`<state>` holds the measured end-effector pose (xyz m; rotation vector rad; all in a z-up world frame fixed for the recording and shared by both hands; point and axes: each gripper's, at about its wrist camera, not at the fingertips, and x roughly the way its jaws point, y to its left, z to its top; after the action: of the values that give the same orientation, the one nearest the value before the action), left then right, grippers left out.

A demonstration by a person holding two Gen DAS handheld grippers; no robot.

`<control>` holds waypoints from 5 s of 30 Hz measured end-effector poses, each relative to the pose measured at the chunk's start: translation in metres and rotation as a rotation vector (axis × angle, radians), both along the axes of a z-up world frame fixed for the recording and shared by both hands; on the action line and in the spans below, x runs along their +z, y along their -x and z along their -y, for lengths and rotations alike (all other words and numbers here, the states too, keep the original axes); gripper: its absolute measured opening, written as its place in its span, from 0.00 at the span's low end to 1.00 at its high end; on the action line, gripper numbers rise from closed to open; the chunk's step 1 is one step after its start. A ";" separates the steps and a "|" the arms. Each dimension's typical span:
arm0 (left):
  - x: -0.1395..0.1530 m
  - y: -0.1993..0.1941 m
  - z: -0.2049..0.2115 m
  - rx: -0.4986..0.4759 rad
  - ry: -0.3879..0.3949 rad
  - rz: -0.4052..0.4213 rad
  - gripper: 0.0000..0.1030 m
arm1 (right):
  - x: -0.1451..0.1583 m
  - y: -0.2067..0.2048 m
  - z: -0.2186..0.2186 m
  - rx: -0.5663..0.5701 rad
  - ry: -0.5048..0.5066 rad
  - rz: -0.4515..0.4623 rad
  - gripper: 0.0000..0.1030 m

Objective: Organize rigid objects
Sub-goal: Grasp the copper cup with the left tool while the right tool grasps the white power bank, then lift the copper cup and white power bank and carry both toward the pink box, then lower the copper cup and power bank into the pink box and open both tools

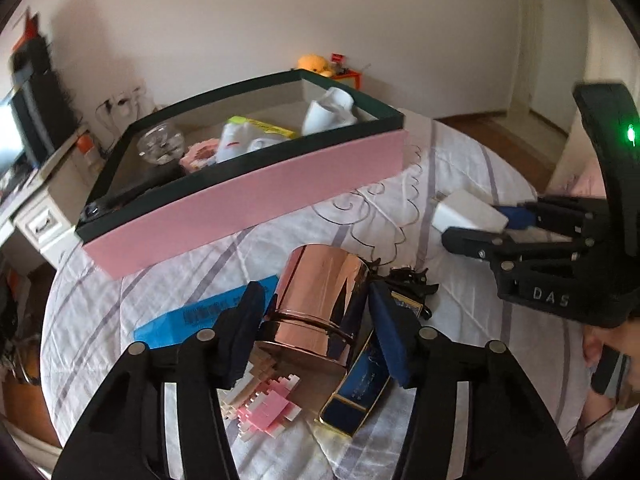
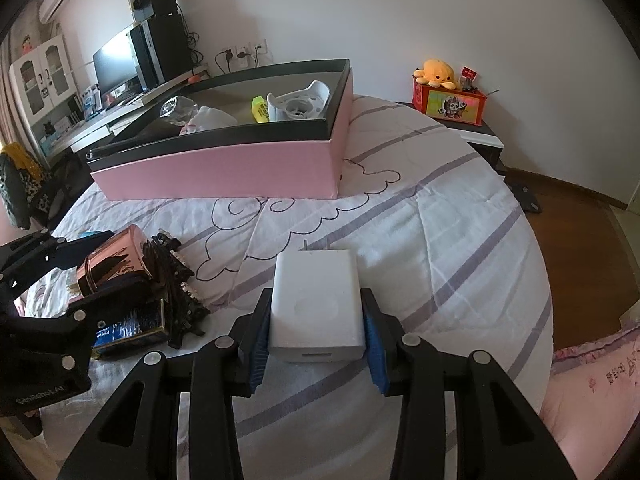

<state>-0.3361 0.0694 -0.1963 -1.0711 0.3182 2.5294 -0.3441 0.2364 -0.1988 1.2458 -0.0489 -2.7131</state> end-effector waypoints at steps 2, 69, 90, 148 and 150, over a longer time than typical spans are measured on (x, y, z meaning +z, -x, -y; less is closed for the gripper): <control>0.002 -0.002 0.004 0.029 -0.004 0.002 0.52 | 0.000 -0.002 0.001 0.003 -0.010 0.003 0.40; 0.089 -0.121 0.118 0.281 -0.093 -0.280 0.46 | 0.109 -0.113 0.062 0.122 -0.031 -0.269 0.40; 0.173 -0.166 0.120 0.331 -0.084 -0.507 0.46 | 0.191 -0.145 0.078 0.170 -0.056 -0.485 0.40; -0.007 0.070 0.200 0.423 -0.092 0.002 0.46 | 0.055 0.039 0.070 0.192 0.003 -0.142 0.40; -0.008 0.073 0.197 0.405 -0.070 -0.002 0.46 | 0.055 0.042 0.069 0.190 0.004 -0.143 0.40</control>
<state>-0.4093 -0.1277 -0.2041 -1.2066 0.0095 2.8667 -0.3862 0.1672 -0.1437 0.9972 0.0762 -2.6258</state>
